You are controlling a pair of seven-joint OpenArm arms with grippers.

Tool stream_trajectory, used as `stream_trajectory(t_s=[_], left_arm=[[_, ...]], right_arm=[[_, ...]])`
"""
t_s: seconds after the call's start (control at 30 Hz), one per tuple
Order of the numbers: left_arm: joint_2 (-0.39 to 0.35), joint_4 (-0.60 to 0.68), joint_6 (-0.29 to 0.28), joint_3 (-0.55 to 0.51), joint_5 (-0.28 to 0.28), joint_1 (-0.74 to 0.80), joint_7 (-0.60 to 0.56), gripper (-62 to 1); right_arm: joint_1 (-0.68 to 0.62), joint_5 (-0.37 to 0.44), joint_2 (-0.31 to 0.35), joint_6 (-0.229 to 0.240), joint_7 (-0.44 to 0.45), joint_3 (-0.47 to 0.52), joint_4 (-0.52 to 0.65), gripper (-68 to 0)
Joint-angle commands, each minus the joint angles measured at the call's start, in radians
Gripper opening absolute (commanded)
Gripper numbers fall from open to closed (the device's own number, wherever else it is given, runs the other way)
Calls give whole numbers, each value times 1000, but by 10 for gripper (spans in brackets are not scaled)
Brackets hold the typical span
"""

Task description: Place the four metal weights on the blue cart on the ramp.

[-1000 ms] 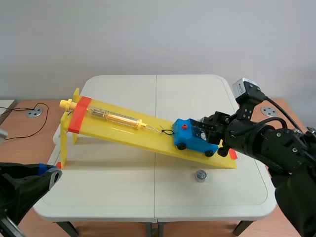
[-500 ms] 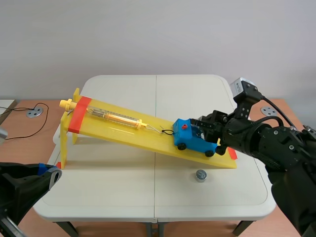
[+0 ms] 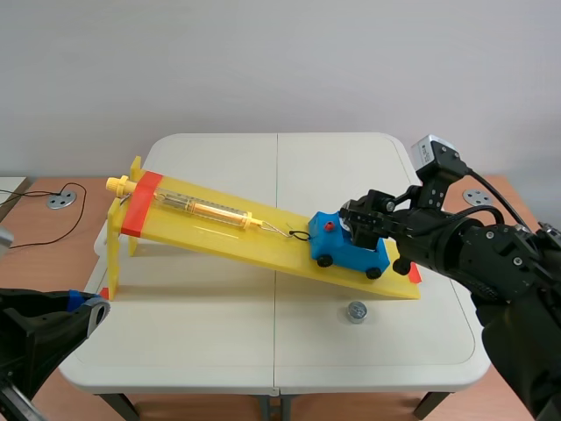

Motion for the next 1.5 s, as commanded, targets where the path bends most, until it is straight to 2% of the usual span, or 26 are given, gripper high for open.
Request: stream_trajectory(t_s=[0.0,0.17,0.3,0.47,0.7,0.83,1.0,1.17,1.47], left_arm=[[19,72,-32,-16,-59,-8,-89,-581],[19,72,-32,-16,-59,-8,-89,-581],[19,72,-32,-16,-59,-8,-89,-581],[19,72,-32,-16,-59,-8,-89,-581],[19,72,-32,-16,-58,-8,-89,-581],[19,72,-32,-16,-58,-8,-89,-581],[19,72,-32,-16,-58,-8,-88,-581],[19,72,-32,-16,-58,-8,-89,-581],[19,72,-32,-16,-58,-8,-88,-581]], right_arm=[[126,105,-13,48,149,-5,66,-413],[121,105,8,144,116,62,102,-413],[85,110,71,220,89,89,174,-413],[-4,109,177,257,69,88,299,-413],[-174,99,311,257,43,89,449,-414],[-269,66,346,256,43,89,500,-414],[-369,21,348,256,44,89,520,-414],[-422,-100,319,244,54,86,518,-414],[-389,-246,266,187,183,8,426,-414]])
